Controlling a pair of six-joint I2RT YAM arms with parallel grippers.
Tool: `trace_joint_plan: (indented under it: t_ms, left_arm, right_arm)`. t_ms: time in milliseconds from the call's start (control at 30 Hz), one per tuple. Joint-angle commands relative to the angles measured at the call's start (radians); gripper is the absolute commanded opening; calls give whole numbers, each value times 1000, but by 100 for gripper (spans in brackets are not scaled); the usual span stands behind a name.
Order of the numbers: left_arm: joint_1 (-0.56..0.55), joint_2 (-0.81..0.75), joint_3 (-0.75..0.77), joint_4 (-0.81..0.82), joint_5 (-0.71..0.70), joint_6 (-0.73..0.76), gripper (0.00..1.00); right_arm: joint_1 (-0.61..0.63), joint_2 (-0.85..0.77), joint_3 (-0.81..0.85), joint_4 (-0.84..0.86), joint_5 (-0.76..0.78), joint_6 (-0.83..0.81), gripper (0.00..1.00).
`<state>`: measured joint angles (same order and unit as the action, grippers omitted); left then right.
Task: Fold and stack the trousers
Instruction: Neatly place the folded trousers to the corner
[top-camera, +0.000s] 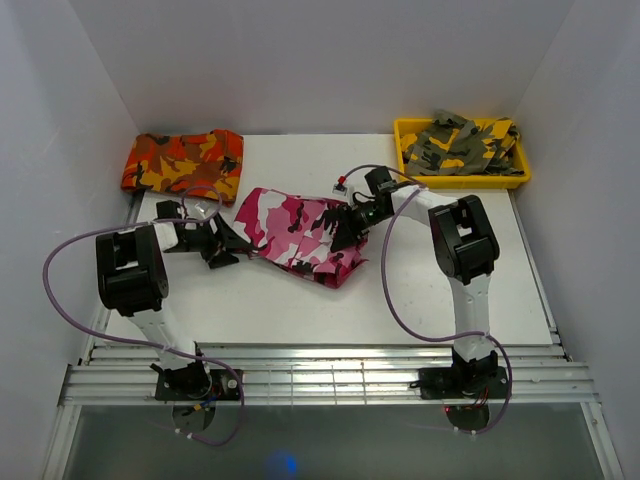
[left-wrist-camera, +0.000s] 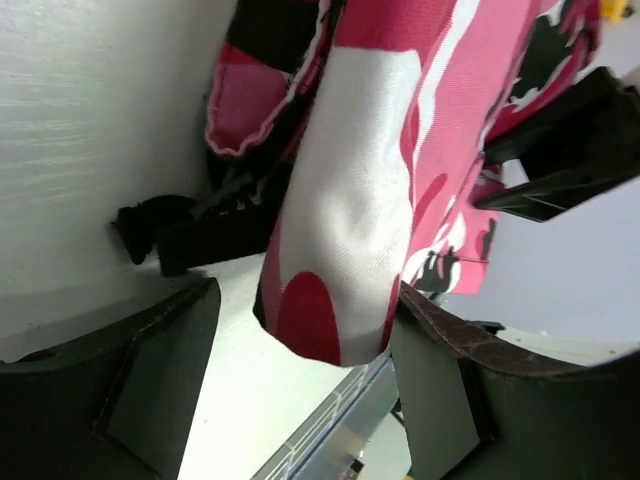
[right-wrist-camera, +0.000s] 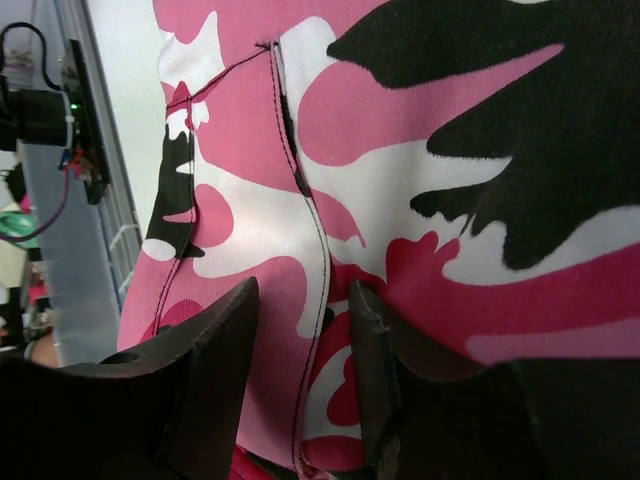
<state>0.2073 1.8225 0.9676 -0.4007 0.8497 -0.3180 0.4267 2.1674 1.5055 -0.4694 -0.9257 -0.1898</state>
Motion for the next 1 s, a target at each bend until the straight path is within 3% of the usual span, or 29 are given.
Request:
trace_joint_plan:
  t_ms: [0,233,433,633,833,933,967]
  left_arm:
    - [9,-2,-58,138,-35,-68,80]
    - [7,80,-150,519,-6,-275,83]
    - [9,80,-130,531,-164,-262,84]
    - [-75,156,-112,546,-162,-320,82]
    - [-141,215,-76,545,-175,-346,56]
    - [-144,210,-40,539,-143,-329,25]
    - [-146,195,-29,539,-135,-322,6]
  right_arm:
    - [11,95,-64,-60,24,33,47]
    - [-6,138,-16,-74,60,24,46]
    - [-40,167,39,-109,140,3,43]
    - [-28,226,117,-156,157,-13,39]
    - [-9,262,186,-182,182,-42,37]
    - [-11,267,193,-196,174,-54,36]
    - [-11,263,197,-205,174,-56,36]
